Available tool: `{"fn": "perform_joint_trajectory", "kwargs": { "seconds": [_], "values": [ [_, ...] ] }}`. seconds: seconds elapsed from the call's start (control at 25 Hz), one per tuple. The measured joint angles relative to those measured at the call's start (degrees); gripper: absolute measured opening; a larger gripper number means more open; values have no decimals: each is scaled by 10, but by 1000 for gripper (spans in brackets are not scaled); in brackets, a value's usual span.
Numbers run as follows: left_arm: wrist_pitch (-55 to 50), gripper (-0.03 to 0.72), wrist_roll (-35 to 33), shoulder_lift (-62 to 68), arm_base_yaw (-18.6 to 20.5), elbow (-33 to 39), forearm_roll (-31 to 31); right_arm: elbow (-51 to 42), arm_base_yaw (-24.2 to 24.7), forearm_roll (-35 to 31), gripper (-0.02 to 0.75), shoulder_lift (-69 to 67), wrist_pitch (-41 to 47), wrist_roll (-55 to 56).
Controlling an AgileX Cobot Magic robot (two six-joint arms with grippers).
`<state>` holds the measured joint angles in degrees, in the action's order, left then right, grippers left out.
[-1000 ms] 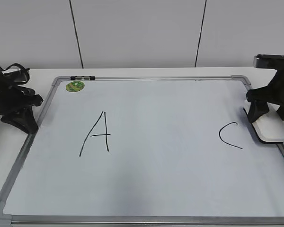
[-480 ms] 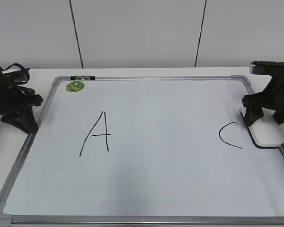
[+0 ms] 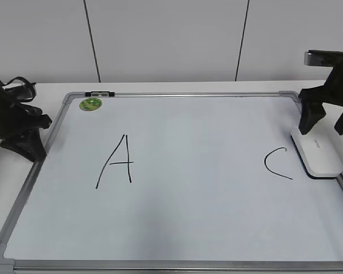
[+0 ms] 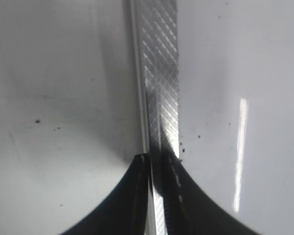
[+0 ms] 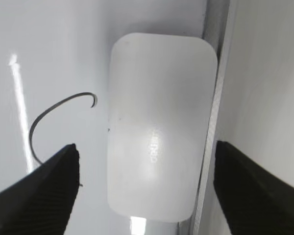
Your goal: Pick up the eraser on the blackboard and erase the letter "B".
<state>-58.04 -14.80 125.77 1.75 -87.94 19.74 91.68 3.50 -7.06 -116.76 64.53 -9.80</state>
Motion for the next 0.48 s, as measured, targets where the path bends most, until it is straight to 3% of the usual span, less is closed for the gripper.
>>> {"fn": "perform_joint_trajectory", "kwargs": {
  "seconds": [0.08, 0.32, 0.48],
  "values": [
    [0, 119, 0, 0, 0, 0, 0, 14, 0, 0, 630, 0, 26, 0],
    [4, 389, 0, -1, 1, 0, -3, 20, 0, -8, 608, 2, 46, -5],
    [5, 434, 0, -32, 1, 1, -3, 20, 0, -8, 591, 27, 49, -6]
  ]
}}
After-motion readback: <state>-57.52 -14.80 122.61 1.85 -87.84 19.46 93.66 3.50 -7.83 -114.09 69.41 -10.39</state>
